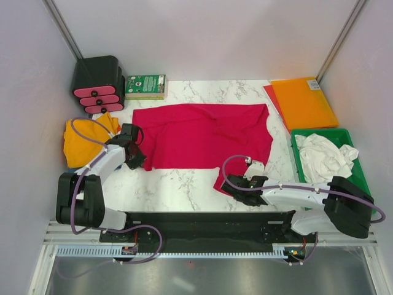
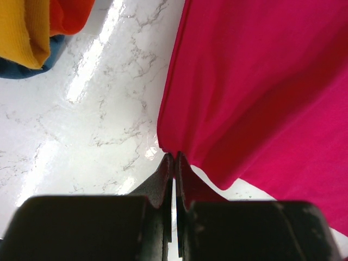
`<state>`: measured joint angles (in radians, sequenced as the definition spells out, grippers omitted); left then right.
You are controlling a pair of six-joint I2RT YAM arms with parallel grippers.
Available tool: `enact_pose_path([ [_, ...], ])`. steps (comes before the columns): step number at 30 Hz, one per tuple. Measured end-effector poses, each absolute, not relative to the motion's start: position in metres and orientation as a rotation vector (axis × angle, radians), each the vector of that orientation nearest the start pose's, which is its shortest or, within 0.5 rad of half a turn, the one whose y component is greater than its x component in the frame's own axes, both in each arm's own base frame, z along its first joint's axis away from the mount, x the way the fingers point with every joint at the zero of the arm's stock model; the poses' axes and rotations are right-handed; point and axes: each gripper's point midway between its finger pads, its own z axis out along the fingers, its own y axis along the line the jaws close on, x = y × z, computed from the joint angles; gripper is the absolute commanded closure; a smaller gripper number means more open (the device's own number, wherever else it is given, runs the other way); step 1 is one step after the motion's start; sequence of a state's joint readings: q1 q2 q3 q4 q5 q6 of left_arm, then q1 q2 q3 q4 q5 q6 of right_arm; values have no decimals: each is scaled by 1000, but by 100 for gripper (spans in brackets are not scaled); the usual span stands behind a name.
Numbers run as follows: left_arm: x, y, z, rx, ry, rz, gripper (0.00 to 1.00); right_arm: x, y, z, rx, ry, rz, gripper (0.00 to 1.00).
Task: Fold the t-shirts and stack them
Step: Fold the tshirt
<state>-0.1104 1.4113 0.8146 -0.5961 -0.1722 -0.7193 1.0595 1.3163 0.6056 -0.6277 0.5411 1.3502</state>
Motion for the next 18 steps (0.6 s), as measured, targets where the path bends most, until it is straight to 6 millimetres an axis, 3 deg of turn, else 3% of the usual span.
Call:
enact_pose_path([
  [5,277,-36,48,-817,2576,-18,98,143,168,31,350,2497,-11,100],
  [11,274,-61,79,-682,2517,-104,98,170,182,108,389,2304,86,100],
  [14,270,-69,95,-639,2478,-148,98,174,175,127,405,2245,98,100],
  [18,261,-75,107,-599,2454,-179,98,172,156,138,420,2205,73,100],
])
